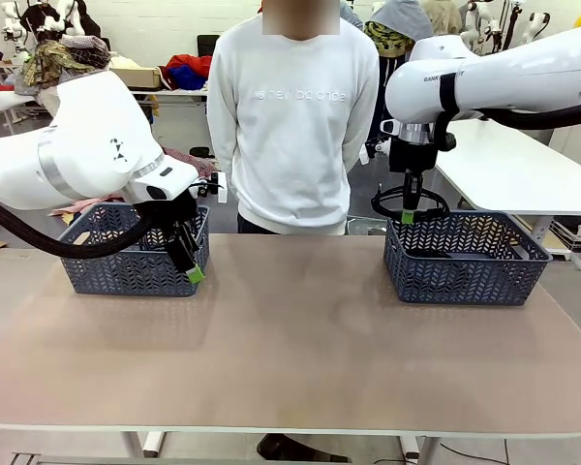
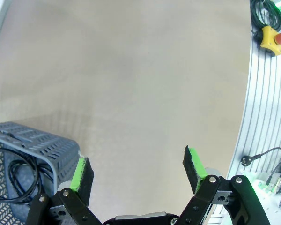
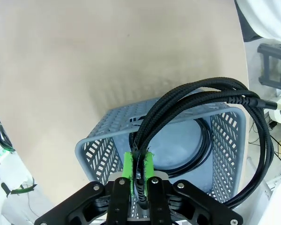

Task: Organize the cables according to human instructions.
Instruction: Pick up a bundle of cables and place it in the basket indicated by the human.

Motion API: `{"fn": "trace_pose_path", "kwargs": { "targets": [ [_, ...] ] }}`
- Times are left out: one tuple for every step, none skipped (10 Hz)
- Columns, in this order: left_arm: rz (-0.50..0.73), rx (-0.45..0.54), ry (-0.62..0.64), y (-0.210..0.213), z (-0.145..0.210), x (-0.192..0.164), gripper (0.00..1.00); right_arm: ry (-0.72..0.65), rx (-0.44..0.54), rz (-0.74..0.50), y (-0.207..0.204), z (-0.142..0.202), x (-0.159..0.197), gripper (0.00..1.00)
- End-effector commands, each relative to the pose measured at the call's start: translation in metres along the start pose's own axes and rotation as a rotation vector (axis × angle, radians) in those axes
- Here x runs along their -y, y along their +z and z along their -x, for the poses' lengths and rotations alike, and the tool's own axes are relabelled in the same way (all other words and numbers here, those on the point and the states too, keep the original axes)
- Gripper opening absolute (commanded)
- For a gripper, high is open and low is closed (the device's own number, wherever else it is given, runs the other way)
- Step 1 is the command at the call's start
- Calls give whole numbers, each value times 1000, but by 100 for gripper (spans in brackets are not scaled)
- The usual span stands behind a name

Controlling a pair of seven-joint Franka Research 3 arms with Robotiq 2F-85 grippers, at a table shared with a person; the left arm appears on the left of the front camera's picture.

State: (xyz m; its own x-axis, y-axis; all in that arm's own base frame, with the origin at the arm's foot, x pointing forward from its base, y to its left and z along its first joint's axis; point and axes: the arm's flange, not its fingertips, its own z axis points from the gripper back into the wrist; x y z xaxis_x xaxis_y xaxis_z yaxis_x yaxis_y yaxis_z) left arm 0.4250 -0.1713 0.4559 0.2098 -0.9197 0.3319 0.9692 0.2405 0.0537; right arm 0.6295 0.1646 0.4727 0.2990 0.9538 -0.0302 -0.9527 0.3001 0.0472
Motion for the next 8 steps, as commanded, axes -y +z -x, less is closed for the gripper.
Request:
{"fn": "trace_pose_path", "kwargs": {
  "targets": [
    [0,-6,5,2,2,1,100,5,30,6,-1,6,-2,11],
    [0,-6,5,2,2,1,100,3,35,8,-2,16,-5,11],
    [0,-6,5,2,2,1,100,4,39,-7,-4,26,-7,11],
    [0,-6,5,2,2,1,100,4,44,-14,-7,35,-9,11],
    [0,-6,5,2,2,1,100,-3,46,-16,-10,44,-11,11],
    [0,-6,5,2,2,1,100,9,55,-33,-13,53,-13,11],
    [0,-6,5,2,2,1,100,24,65,-31,-16,61,-15,11],
    [0,-6,5,2,2,1,100,28,68,-15,-18,70,-15,11]
  ]
}}
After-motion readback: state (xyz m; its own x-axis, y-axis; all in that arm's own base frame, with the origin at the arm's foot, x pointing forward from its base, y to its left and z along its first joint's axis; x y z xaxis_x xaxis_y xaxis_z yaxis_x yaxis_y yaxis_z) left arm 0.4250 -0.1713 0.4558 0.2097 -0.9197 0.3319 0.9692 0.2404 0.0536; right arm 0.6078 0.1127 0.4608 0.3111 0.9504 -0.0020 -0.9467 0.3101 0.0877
